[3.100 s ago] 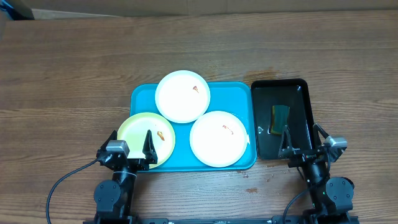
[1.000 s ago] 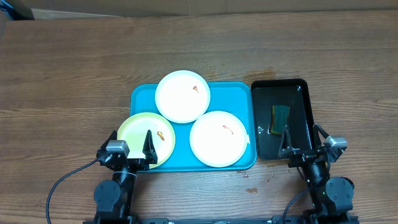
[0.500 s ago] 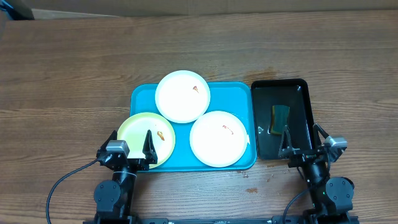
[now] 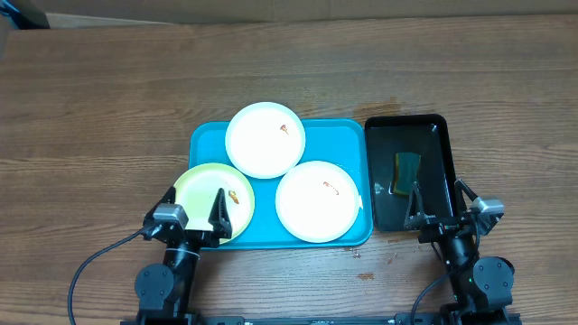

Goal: Clean dirty plates on tray and stack at the side

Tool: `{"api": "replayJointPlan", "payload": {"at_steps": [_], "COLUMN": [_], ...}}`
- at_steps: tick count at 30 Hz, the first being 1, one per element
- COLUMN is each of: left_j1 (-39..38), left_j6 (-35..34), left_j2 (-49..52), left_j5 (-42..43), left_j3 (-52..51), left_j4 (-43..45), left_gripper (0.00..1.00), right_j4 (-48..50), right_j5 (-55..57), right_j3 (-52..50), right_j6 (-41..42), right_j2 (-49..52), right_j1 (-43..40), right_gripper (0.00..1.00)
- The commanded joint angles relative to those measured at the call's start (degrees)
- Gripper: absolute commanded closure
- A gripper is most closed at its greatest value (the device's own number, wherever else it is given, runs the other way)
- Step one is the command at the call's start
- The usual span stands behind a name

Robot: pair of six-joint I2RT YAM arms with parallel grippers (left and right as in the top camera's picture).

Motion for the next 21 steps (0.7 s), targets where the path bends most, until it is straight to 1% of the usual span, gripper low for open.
{"api": "replayJointPlan", "payload": {"at_steps": [1,4,7,10,12,14,16,18,21], "left_j1": [0.0,0.0,0.0,0.0,0.0,0.0,0.0,0.0,0.0], "left_j6": [-2.3,-2.5,-2.3,-2.3,-1.9,0.7,3.1,5.1,4.9], "left_j2": [-0.4,1.4,6.3,14.8,22.2,29.7,37.7,44.9,52.9], "left_j5": [7.8,7.8,7.8,7.8,8.4,11.3,17.0,24.1,29.7], "left_j3": [3.8,11.0,21.1,34.0,44.0,53.8,64.0,72.5,80.7], "left_j4": [-3.6,-11.1,-18.8,-28.6,-36.4,-44.4,-52.9,-59.2,-62.0], "left_gripper": [0.0,0.0,0.0,0.0,0.0,0.0,0.0,0.0,0.0], "right_j4": [0.3,0.3,0.3,0.3,0.3,0.3,0.3,0.3,0.3], "right_j5": [-0.3,-0.3,-0.3,-0.3,-0.3,-0.3,-0.3,-0.3,-0.3], "right_j3": [-0.6,-0.6,-0.6,-0.6,-0.6,-0.6,-0.6,-0.6,-0.6], "right_j6": [0.2,0.2,0.2,0.2,0.2,0.2,0.2,0.2,0.2], "right_j2": [-0.6,-0.6,-0.6,-0.6,-0.6,-0.6,-0.5,-0.5,-0.6], "right_j1": [-0.1,-0.1,-0.1,-0.1,-0.1,-0.1,-0.1,-0.1,-0.1], "right_gripper": [0.0,0.0,0.0,0.0,0.0,0.0,0.0,0.0,0.0]}}
